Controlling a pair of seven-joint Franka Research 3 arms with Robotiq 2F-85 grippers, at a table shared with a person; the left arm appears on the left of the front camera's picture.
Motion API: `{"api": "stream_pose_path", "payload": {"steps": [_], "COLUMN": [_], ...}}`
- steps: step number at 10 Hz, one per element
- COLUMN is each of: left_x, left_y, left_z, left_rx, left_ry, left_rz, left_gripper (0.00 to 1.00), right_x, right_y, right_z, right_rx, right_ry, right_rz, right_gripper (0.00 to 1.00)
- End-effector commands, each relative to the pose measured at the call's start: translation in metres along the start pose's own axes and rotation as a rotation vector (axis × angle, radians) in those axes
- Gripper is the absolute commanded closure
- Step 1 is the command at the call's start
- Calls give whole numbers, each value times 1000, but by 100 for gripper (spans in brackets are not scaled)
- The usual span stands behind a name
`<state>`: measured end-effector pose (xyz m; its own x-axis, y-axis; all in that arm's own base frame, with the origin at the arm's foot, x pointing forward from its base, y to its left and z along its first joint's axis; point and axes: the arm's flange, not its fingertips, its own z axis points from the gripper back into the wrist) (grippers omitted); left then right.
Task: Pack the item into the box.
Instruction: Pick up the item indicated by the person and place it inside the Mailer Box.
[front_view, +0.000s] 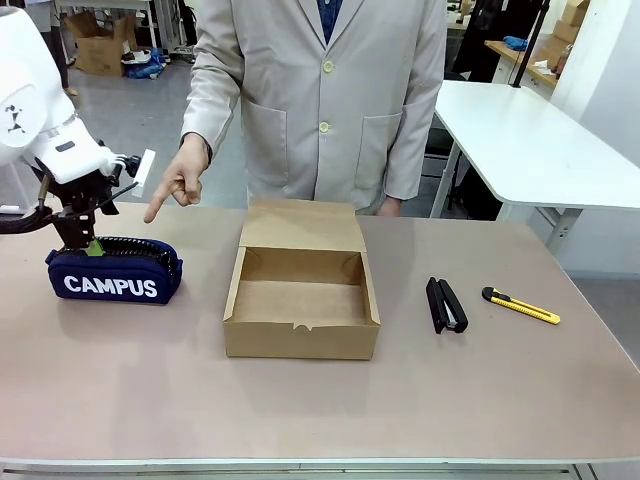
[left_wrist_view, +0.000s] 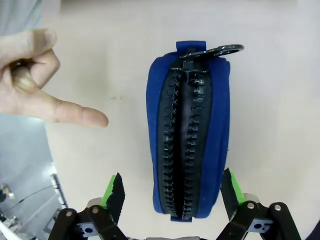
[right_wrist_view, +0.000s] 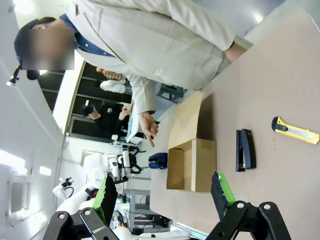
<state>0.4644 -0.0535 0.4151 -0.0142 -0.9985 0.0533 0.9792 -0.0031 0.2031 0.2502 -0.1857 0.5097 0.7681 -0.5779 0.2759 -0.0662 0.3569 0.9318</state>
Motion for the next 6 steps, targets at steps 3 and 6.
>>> {"api": "stream_pose_path", "payload": {"steps": [3,6], "left_x": [3,7], "left_y": [14,18], "left_z": [-30,-58], "left_rx": [-101,-161], "left_ry": [-41,-12], "left_rz": [-46,-35], "left_gripper": [0,0], "right_x": [3,3], "right_y": [2,2], "right_z": [-1,-1], "right_rx": [20,20], "right_ry": [-7,-7], "right_rz": [26,26], "right_gripper": [0,0]}}
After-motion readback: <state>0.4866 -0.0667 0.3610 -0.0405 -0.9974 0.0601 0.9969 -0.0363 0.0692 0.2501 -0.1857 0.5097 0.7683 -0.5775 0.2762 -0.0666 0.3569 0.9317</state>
